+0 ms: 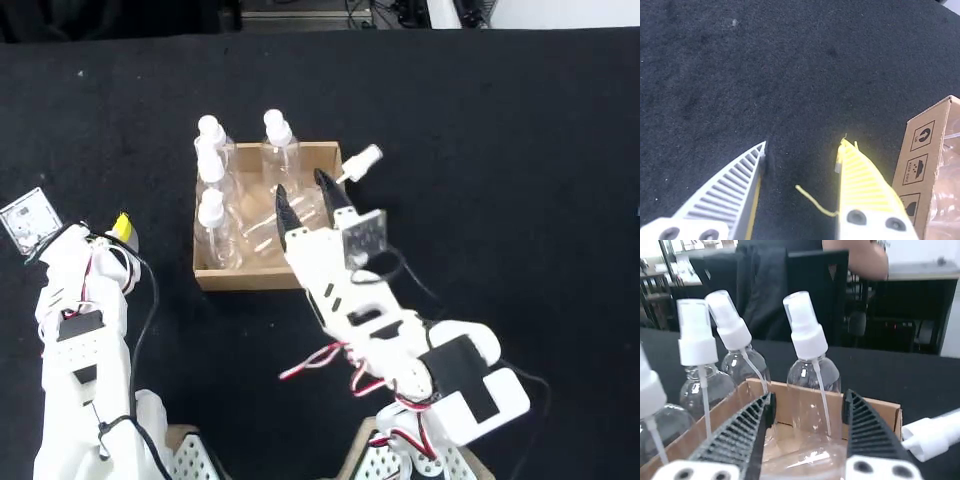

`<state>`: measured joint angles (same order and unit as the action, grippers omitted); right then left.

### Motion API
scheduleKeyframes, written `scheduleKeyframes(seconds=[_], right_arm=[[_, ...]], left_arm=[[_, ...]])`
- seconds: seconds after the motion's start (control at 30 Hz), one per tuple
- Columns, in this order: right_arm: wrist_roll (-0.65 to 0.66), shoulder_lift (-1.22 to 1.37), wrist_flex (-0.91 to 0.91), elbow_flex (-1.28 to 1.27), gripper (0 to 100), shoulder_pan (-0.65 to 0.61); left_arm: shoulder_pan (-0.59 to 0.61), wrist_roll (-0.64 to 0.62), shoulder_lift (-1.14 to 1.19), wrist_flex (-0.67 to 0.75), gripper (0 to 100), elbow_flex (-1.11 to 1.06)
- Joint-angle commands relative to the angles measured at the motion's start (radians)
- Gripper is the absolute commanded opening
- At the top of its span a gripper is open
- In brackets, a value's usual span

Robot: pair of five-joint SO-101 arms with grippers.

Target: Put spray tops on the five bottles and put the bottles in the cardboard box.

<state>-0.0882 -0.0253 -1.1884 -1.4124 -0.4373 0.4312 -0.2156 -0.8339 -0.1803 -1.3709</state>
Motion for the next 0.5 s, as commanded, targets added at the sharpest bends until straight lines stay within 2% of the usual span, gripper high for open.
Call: scheduleKeyframes(seconds=[0.0, 0.1, 0.2, 0.33, 0.47], right_arm=[[-0.005, -0.159, 0.092, -0.005, 18.1, 0.012], [-0.049, -0.317, 0.416, 0.064, 18.1, 0.041], [-0.186, -0.492, 0.827, 0.171, 18.1, 0.075], [-0.327, -0.667, 1.37, 0.351, 18.1, 0.06], [-0.411, -0.679, 1.663, 0.527, 18.1, 0.021]], left_arm=[[-0.012, 0.006, -0.005, 0.023, 20, 0.007], [-0.012, 0.006, -0.005, 0.023, 20, 0.007], [-0.012, 0.006, -0.005, 0.023, 20, 0.007], [-0.012, 0.006, -0.005, 0.023, 20, 0.007], [-0.012, 0.006, -0.005, 0.023, 20, 0.007]])
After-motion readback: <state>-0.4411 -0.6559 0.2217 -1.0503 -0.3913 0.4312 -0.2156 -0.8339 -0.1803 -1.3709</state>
